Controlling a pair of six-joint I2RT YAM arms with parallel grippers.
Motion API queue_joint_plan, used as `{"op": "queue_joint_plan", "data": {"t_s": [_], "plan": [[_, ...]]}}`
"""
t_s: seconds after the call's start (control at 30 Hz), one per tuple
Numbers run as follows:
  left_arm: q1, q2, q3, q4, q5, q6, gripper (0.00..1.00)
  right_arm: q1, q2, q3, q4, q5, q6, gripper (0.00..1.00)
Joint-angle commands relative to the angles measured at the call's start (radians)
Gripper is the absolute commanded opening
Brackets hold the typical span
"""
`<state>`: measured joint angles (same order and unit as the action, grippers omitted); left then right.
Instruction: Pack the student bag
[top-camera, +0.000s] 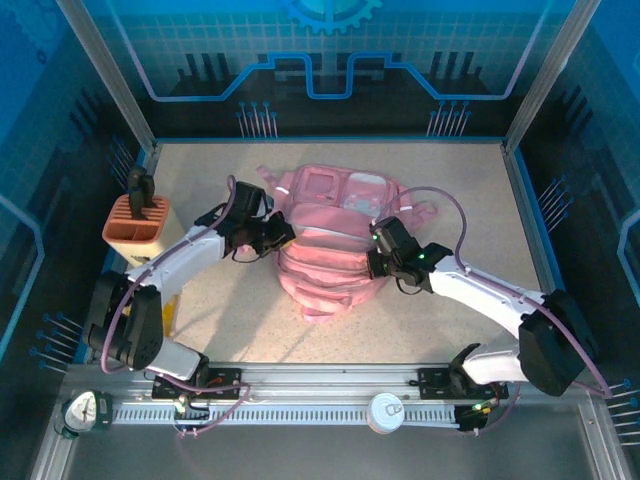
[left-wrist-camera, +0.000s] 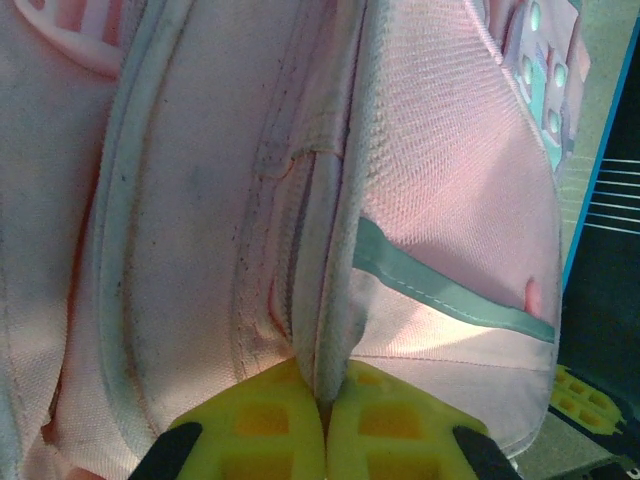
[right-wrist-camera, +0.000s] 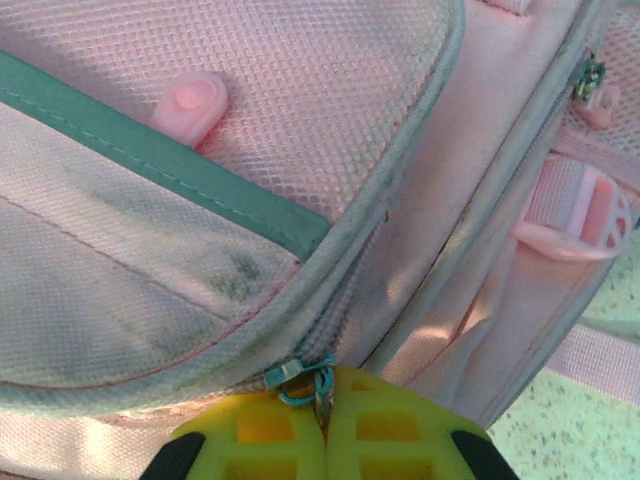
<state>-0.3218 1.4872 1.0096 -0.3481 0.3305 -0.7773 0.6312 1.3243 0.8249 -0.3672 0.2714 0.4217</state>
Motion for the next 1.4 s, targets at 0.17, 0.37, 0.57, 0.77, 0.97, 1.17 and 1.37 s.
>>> {"op": "queue_joint_plan", "data": {"t_s": [0.17,0.37,0.57,0.77,0.97,1.17,1.37], "plan": [[0.069,0.061,0.106,-0.078,-0.111,0.242,0.00,-0.155,0.086,0.088,0.021,-0.004,-0.091,0.00],[0.070,0.093,0.133,-0.096,-0.103,0.294,0.00,-0.166,0.126,0.134,0.031,-0.042,-0.133,0.00],[0.069,0.084,0.149,-0.120,-0.069,0.319,0.23,-0.174,0.072,0.148,-0.014,-0.068,-0.125,0.31],[0.078,-0.024,0.113,-0.141,-0.106,0.331,0.61,-0.217,-0.050,0.118,-0.084,-0.091,-0.078,0.54],[0.114,-0.172,0.006,-0.153,-0.425,0.353,0.96,-0.356,-0.166,0.020,-0.058,-0.014,-0.039,0.94],[0.179,-0.292,-0.186,0.050,-0.838,0.462,0.99,-0.477,-0.154,-0.085,0.153,0.189,-0.091,1.00],[0.233,-0.383,-0.534,0.621,-0.802,0.641,0.99,-0.530,-0.062,-0.261,0.566,0.152,-0.207,1.00]]}}
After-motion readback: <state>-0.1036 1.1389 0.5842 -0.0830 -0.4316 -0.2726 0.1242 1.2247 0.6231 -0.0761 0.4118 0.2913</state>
